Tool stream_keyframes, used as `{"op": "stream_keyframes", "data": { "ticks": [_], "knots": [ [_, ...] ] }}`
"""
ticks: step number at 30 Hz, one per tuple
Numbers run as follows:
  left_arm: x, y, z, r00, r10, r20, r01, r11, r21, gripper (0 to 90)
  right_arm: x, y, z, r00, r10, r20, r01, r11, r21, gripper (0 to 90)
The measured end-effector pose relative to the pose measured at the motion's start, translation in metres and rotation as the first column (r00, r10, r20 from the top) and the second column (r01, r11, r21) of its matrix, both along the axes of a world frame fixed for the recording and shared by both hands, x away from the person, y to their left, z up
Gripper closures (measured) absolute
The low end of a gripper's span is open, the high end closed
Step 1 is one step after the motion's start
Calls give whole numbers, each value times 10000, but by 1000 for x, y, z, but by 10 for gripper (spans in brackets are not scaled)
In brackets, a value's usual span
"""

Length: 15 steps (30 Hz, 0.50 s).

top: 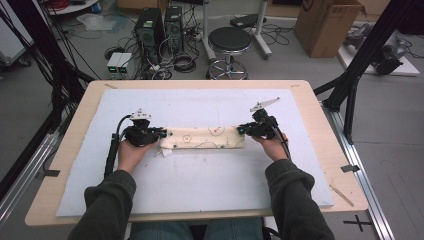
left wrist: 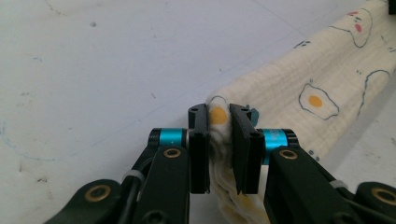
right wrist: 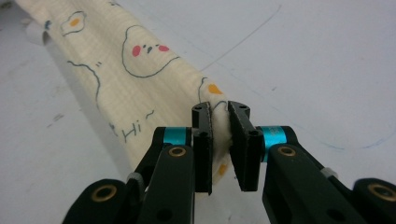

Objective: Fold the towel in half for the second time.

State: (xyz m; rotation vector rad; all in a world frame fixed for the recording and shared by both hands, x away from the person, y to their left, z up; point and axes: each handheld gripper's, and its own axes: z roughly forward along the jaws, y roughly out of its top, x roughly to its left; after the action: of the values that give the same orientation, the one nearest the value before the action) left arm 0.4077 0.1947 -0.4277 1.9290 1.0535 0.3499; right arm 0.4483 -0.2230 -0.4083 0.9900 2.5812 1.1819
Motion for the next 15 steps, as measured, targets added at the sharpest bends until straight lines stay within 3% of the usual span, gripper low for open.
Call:
{"op": "stream_keyframes", "data": {
  "ticks": [5, 11, 15],
  "knots": [
    [5, -5, -8, 9992, 390, 71, -389, 9992, -102, 774, 8, -1, -10, 9994, -307, -165, 305, 9994, -143, 800],
    [9, -3, -14, 9993, 374, -55, -373, 9993, 103, 712, 12, -1, -15, 9980, -488, -396, 484, 9988, -117, 787],
    [7, 1, -10, 9993, 386, -1, -386, 9991, 151, 614, 12, -4, -16, 9972, -600, -457, 608, 9980, 150, 663]
  ]
}}
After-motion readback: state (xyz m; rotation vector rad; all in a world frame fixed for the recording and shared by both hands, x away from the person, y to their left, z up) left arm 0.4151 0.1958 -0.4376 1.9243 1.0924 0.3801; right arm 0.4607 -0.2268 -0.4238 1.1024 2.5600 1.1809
